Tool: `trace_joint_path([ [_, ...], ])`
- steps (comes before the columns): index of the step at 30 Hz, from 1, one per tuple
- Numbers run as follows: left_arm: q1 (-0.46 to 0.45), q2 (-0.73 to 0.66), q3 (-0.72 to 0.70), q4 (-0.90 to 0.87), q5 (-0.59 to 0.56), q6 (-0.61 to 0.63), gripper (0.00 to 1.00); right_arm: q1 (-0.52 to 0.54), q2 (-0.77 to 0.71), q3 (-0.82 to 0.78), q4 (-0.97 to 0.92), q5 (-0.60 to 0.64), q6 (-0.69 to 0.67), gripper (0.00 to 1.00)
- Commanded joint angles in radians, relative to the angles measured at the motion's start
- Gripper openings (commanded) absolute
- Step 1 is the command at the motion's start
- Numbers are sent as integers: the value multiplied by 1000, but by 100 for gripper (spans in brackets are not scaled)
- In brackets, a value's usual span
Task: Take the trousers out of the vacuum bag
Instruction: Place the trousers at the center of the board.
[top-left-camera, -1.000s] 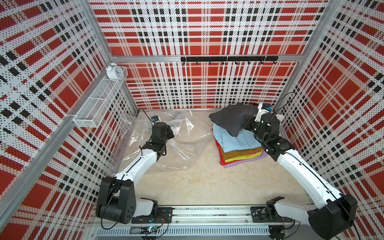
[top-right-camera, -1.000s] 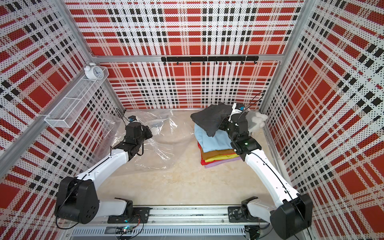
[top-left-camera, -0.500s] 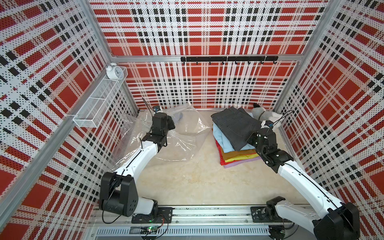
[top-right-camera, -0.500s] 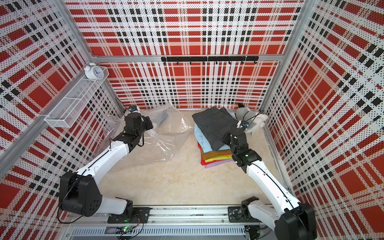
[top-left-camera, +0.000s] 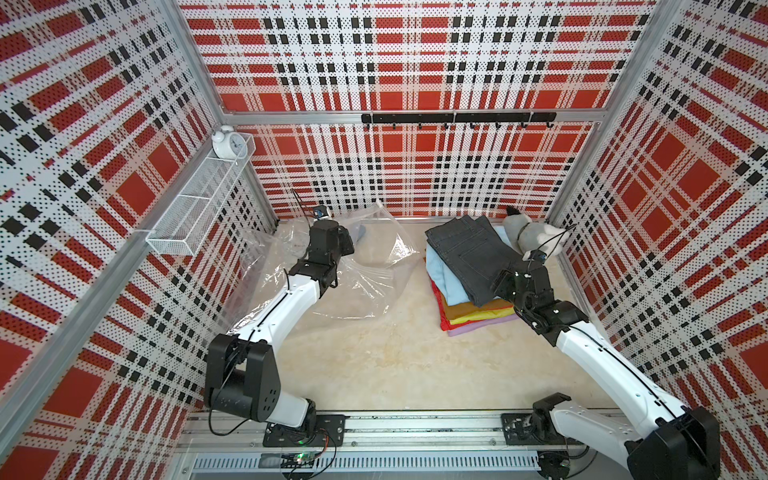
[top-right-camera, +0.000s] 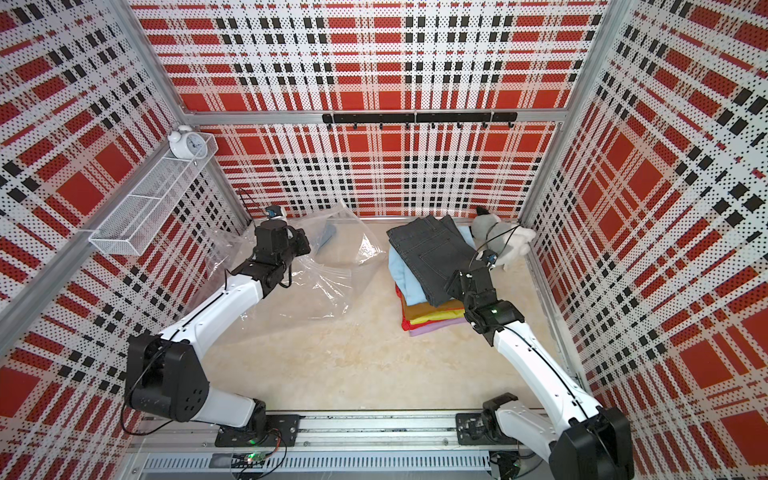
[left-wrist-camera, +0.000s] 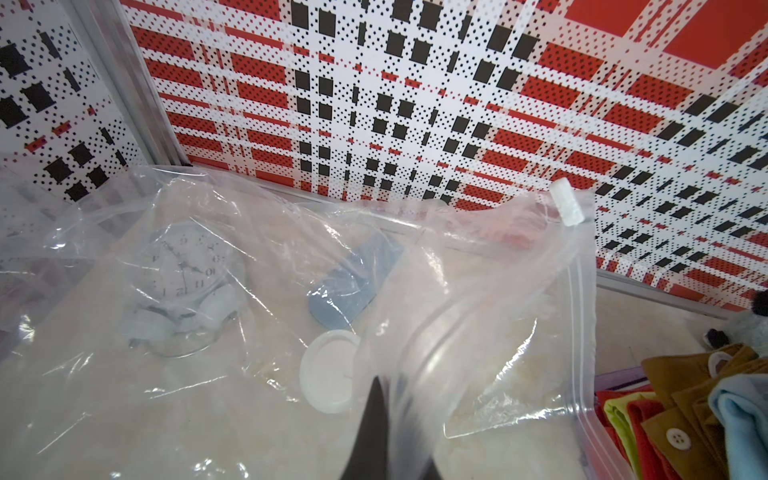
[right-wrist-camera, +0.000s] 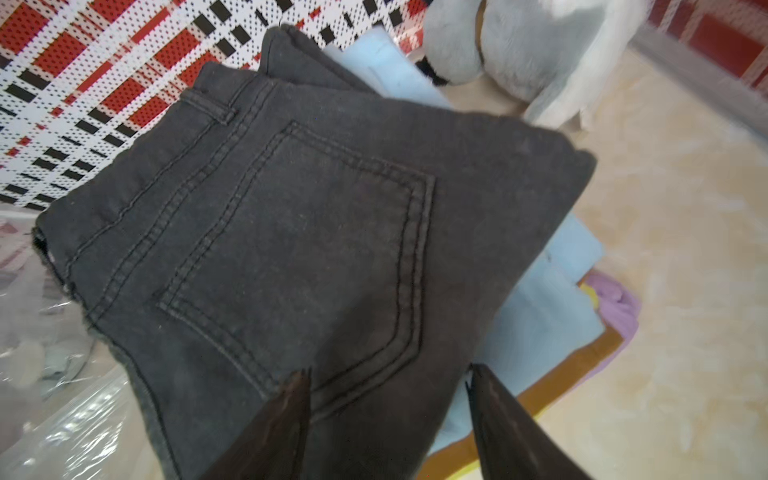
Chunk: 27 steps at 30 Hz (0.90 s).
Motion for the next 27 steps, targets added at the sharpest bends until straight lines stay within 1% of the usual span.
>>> trace_joint_path([
  [1, -5, -1, -5, 23, 4, 19, 0, -5, -37, -1, -46, -146, -22, 70],
  [5, -4, -3, -9, 23, 5, 18, 0, -3, -60, -24, -47, -253, -24, 72],
  [9, -4, -6, -12, 23, 0, 18, 0, -5, -55, -55, 7, -359, -7, 71],
  [15, -4, -9, -18, 24, -7, 20, 0, 10, -1, -64, 33, -426, 3, 68],
  [17, -4, -9, -21, 23, -9, 21, 0, 18, 8, -63, 35, -436, -1, 65],
  [19, -4, -9, -19, 23, -9, 21, 0, 24, 7, -60, 40, -444, -3, 51],
  [21, -4, -8, -18, 23, -7, 21, 0, 24, 4, -49, 41, -457, -2, 32],
  [23, -4, -9, -19, 24, -7, 23, 0, 23, 1, -35, 46, -469, 3, 15],
  [24, -4, -9, -18, 24, -7, 23, 0, 24, -1, -29, 51, -478, 6, 9],
  [25, -4, -11, -19, 23, -7, 23, 0, 23, -1, -24, 58, -485, 10, 4],
  [26, -4, -11, -19, 23, -7, 24, 0, 25, 2, -16, 70, -494, 17, 1],
  [27, -3, -11, -19, 23, -7, 24, 0, 24, 7, -8, 89, -507, 25, 0],
])
